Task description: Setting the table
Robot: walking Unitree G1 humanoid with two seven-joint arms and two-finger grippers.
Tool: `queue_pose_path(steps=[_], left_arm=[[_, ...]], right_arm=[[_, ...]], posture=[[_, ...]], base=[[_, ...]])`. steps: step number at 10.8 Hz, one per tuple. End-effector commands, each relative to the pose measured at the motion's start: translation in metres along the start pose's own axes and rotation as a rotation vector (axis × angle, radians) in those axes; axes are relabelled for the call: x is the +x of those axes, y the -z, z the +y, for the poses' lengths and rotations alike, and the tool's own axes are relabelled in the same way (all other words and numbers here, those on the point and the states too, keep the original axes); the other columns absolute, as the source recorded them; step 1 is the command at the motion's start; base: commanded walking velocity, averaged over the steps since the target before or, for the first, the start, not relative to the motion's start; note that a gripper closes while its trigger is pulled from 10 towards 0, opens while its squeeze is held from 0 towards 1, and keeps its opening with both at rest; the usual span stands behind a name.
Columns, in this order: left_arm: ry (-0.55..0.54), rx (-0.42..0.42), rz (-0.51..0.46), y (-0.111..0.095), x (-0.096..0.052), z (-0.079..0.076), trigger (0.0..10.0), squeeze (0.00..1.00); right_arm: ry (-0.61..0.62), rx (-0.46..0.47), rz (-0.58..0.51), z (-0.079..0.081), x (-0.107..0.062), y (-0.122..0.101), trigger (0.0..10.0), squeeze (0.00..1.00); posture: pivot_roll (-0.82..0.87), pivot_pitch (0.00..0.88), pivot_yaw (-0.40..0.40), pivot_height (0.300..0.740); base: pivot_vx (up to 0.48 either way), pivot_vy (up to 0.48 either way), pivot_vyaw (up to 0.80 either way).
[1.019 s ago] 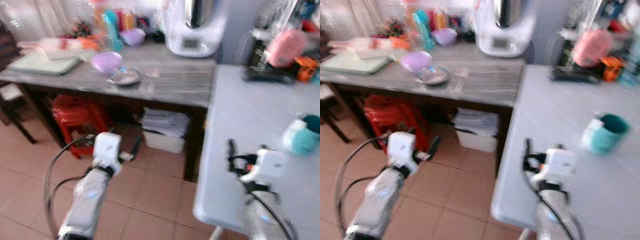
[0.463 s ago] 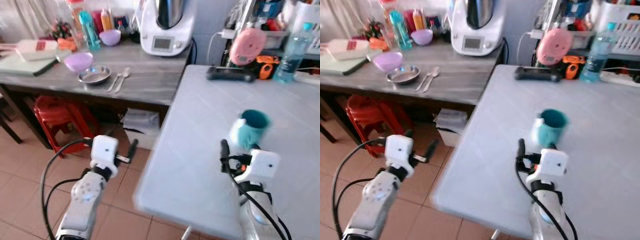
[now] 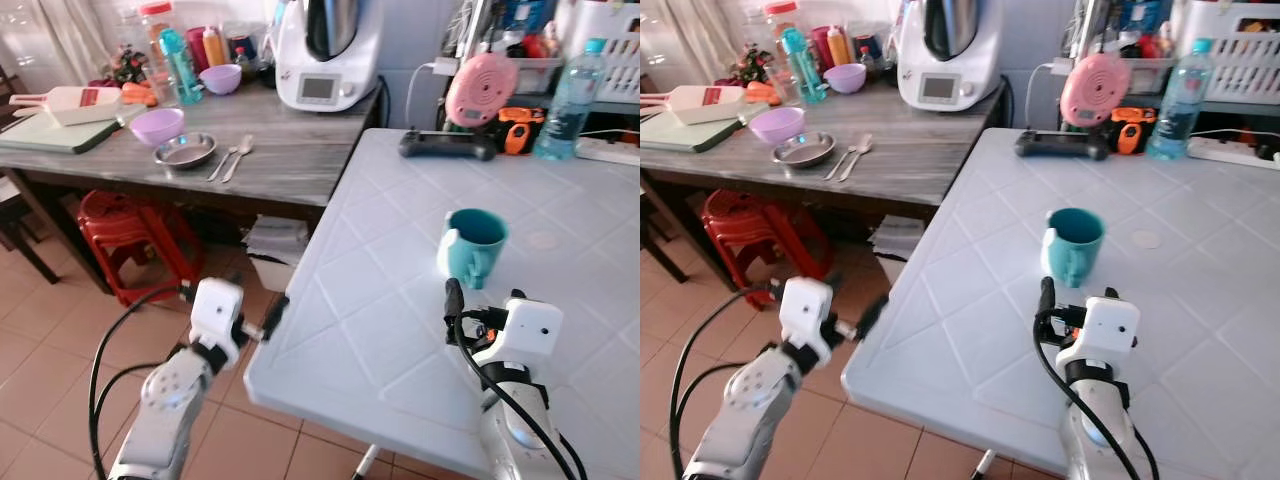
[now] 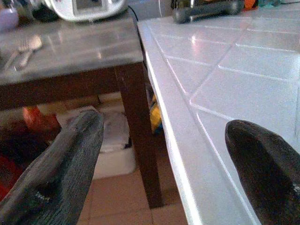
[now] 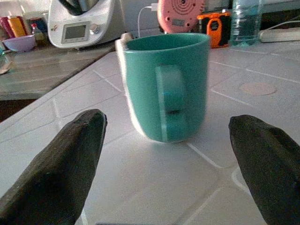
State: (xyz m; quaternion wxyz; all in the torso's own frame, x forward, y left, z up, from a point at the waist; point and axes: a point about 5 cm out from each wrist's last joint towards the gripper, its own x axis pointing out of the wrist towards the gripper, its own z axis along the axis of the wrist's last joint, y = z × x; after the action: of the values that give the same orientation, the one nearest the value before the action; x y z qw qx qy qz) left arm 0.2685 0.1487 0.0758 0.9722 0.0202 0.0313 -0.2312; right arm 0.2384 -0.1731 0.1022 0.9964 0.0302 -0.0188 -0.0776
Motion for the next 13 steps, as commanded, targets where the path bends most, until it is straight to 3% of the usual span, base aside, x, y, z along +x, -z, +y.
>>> queue_pose_path(steps=[1, 2, 3, 8, 9, 10, 11, 13], left_arm=[[0.06, -0.024, -0.01, -0.004, -0.001, -0.002, 10.0, 0.0], [0.254, -0.095, -0.023, -0.006, -0.007, -0.017, 10.0, 0.0], [0.319, -0.108, -0.007, -0.004, -0.011, -0.023, 10.0, 0.0], [0.426, -0.109, -0.024, -0.009, -0.013, -0.027, 10.0, 0.0], [0.429, -0.11, -0.03, -0.01, -0.013, -0.029, 10.0, 0.0], [0.431, -0.105, -0.038, -0.011, -0.012, -0.03, 10.0, 0.0], [0.433, -0.106, -0.052, -0.012, -0.01, -0.032, 10.0, 0.0], [0.454, -0.102, -0.069, -0.015, -0.008, -0.036, 10.0, 0.0]], right_arm=[[-0.007, 0.008, -0.015, 0.006, 0.002, -0.003, 10.0, 0.0], [0.011, 0.0, -0.021, 0.005, 0.002, -0.003, 10.0, 0.0], [0.021, -0.007, -0.022, 0.004, 0.003, -0.004, 10.0, 0.0], [0.092, -0.061, -0.04, -0.011, 0.019, -0.011, 10.0, 0.0], [0.091, -0.064, -0.042, -0.013, 0.022, -0.011, 8.4, 0.0], [0.074, -0.068, -0.037, -0.012, 0.029, -0.01, 3.0, 0.0], [0.063, -0.068, -0.04, -0.012, 0.033, -0.011, 0.4, 0.0], [0.016, -0.078, -0.024, -0.008, 0.043, -0.009, 0.0, 0.0]], posture=[[0.0, 0.0, 0.098, 0.74], [0.0, 0.0, 0.099, 0.74], [0.0, 0.0, 0.099, 0.74], [-0.01, 0.0, 0.094, 0.74], [-0.01, 0.001, 0.092, 0.74], [-0.01, 0.003, 0.087, 0.74], [0.0, 0.006, 0.078, 0.74], [0.0, 0.013, 0.063, 0.74]], base=[[0.0, 0.0, 0.0], [0.0, 0.0, 0.0], [0.0, 0.0, 0.0], [0.0, 0.0, 0.0], [0.0, 0.0, 0.0], [0.0, 0.0, 0.0], [0.0, 0.0, 0.0], [0.0, 0.0, 0.0]])
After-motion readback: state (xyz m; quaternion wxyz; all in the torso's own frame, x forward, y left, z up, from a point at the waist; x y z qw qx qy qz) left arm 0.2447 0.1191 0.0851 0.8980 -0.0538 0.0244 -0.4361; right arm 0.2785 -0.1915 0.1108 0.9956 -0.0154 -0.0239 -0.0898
